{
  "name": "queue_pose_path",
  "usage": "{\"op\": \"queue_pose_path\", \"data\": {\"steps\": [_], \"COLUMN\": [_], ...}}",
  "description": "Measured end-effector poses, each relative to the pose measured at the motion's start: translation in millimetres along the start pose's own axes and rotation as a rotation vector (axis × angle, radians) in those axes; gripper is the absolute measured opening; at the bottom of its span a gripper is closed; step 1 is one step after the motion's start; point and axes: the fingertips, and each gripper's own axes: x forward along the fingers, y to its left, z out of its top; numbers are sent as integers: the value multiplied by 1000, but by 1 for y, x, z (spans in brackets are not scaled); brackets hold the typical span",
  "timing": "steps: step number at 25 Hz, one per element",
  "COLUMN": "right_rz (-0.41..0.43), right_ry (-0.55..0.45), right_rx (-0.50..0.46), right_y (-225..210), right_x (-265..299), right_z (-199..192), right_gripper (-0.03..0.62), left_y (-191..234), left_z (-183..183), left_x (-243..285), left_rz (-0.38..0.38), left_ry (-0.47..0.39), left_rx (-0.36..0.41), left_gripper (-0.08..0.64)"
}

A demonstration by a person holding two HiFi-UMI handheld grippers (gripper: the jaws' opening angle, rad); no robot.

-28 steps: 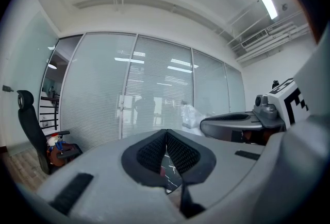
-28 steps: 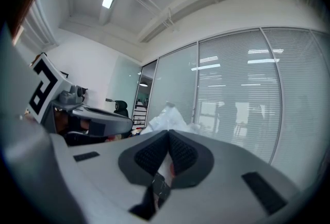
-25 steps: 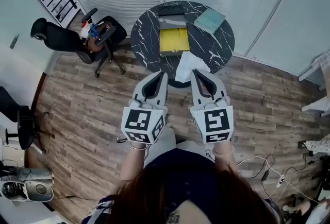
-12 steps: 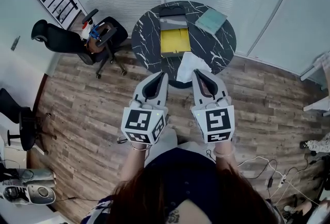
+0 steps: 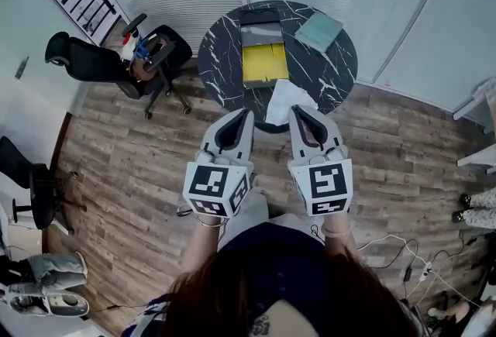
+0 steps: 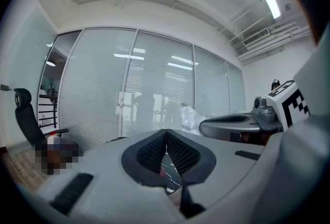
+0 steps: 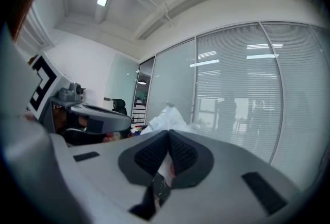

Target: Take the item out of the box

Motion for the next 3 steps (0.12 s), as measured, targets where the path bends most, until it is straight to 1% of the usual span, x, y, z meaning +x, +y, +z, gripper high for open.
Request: {"op": "queue_pose_path", "data": {"steps": [3], "right_rz": [-2], "right_ry": [3], "right_rx": [2], "right_y": [-1], "right_x": [4], "right_z": [-2], "right_gripper": [25], "left_y": [3], "left_z": [-2], "left_x": [4], "left_rz": [-2], "left_ry": [2], "left_rx": [0], "left_gripper": [27]}}
